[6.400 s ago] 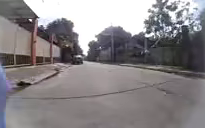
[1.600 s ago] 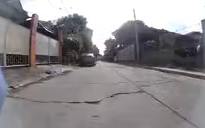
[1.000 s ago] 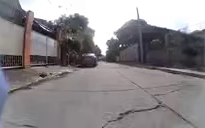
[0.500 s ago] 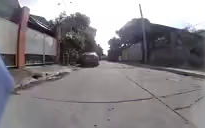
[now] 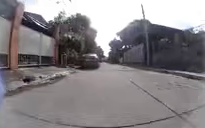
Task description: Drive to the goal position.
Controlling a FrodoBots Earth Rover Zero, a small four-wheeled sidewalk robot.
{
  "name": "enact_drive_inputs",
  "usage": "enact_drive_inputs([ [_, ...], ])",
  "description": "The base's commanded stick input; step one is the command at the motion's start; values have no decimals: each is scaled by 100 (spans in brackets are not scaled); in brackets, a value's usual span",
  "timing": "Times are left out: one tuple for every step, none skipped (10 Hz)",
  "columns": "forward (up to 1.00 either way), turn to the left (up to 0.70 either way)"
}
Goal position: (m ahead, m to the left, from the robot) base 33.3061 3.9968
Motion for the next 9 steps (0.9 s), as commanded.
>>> enact_drive_inputs([
  [100,0],
  [100,0],
  [100,0],
  [100,0],
  [100,-1],
  [100,-9],
  [100,-26],
  [100,-17],
  [100,0],
])
